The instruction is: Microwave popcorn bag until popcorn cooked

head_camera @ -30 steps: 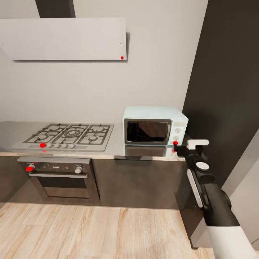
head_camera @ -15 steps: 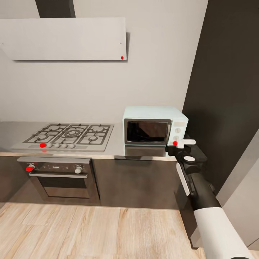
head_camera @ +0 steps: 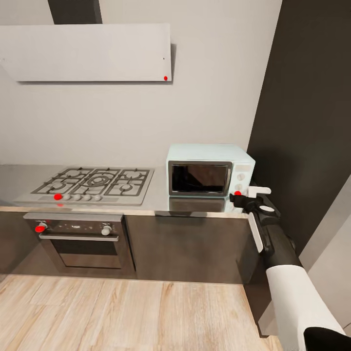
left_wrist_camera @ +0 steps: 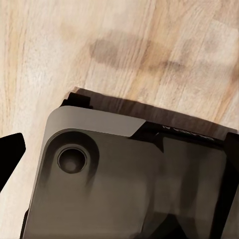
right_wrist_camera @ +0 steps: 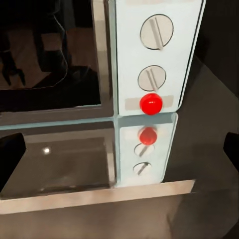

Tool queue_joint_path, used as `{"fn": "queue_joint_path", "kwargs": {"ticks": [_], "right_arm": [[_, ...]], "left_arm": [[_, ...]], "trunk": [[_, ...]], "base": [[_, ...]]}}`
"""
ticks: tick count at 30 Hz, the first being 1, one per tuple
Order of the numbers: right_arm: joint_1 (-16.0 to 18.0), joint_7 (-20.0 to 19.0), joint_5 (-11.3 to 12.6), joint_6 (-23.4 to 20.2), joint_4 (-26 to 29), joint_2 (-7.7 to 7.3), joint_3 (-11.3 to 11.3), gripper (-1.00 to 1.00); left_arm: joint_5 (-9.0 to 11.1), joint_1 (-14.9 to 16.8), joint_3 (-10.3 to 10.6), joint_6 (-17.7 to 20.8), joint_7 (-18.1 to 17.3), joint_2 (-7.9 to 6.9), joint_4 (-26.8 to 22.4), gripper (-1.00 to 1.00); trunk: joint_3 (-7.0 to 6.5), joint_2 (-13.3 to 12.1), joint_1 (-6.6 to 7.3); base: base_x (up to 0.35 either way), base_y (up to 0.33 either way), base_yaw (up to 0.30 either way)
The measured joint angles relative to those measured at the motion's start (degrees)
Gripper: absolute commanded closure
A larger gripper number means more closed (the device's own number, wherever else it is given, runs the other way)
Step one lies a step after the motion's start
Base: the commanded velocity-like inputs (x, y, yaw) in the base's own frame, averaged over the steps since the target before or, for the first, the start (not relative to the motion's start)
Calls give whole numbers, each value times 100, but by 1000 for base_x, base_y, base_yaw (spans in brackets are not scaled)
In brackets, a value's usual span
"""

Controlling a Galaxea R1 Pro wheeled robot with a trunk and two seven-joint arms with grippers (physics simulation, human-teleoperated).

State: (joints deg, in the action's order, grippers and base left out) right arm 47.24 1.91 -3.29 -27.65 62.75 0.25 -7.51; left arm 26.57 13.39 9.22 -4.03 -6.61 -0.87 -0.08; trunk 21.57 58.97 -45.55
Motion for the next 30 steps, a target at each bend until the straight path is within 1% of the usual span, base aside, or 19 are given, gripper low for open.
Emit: {"fn": "queue_joint_path", "kwargs": {"ticks": [1, 3, 4, 5, 7, 11, 19, 30], "right_arm": [[0, -70, 3, 23, -8, 0, -13, -100], [0, -425, 15, 147, -62, -2, -45, -100], [0, -728, 17, 200, -205, -23, -101, -100], [0, -911, 9, 224, -344, -64, -166, -100], [0, -1134, -15, 321, -629, -154, -360, -100], [0, -1226, -37, 424, -755, -176, -499, -100], [0, -1232, -44, 437, -771, -167, -525, -100], [0, -1250, -75, 427, -763, -126, -508, -100]], "left_arm": [[-3, 1, 2, 0, 0, 0, 0, -100], [-6, 1, 3, 0, 0, 0, 0, -100], [-7, 2, 3, 0, 0, 0, -1, -100], [-7, 2, 4, 0, 0, 0, -4, -100], [-8, 2, 3, 0, 0, 2, -8, -100], [-12, 2, -2, 0, 0, 8, -9, -100], [-23, 1, -3, 1, -1, 1, -10, -100], [-26, 1, -3, 0, 0, 9, -9, -100]], "trunk": [[0, 0, 0], [0, 0, 0], [0, 0, 0], [0, 0, 0], [0, 0, 0], [0, 0, 0], [0, 0, 0], [0, 0, 0]], "base": [[0, 0, 0], [0, 0, 0], [0, 0, 0], [0, 0, 0], [0, 0, 0], [0, 0, 0], [0, -116, 0], [5, -5, 0]]}}
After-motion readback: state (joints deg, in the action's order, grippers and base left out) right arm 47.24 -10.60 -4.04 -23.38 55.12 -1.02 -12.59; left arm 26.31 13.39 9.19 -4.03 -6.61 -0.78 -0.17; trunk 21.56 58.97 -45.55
